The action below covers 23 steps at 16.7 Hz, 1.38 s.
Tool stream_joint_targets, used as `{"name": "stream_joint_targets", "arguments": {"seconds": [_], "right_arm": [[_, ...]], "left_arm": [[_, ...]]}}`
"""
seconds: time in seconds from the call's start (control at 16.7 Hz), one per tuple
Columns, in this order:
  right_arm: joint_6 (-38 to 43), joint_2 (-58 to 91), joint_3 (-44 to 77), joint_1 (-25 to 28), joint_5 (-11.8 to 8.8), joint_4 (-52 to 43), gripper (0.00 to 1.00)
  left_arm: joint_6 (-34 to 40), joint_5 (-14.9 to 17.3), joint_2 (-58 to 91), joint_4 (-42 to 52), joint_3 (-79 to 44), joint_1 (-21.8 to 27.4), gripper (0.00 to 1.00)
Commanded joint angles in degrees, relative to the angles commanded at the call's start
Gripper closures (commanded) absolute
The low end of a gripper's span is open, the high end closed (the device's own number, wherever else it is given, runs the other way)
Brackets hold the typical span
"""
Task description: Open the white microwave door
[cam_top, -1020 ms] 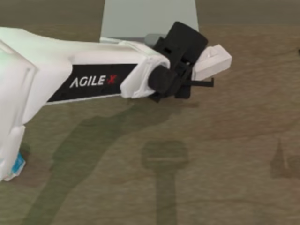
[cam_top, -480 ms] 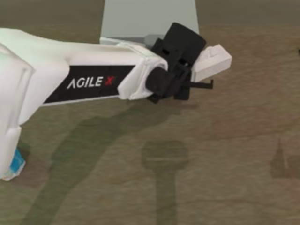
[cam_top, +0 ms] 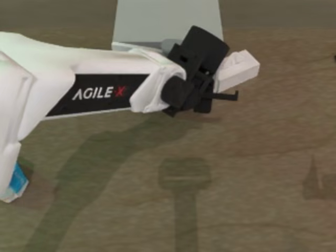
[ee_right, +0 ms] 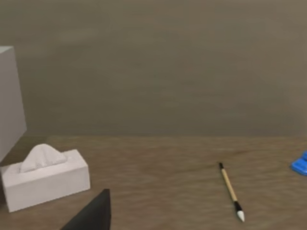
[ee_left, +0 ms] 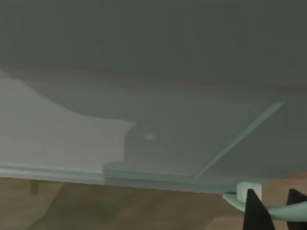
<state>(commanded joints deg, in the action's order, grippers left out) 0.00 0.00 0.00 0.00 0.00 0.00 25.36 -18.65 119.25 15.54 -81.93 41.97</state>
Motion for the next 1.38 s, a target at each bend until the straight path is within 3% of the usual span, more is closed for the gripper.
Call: {"name": "stream_joint_targets", "arguments": {"seconds": [1.38], "right_arm": [[0.0,0.0,0.0,0.0,0.0,0.0,0.0]], "left_arm": [[-1.01,0.98,-0.98,-0.99,1.21,-0.03,1.0]]}}
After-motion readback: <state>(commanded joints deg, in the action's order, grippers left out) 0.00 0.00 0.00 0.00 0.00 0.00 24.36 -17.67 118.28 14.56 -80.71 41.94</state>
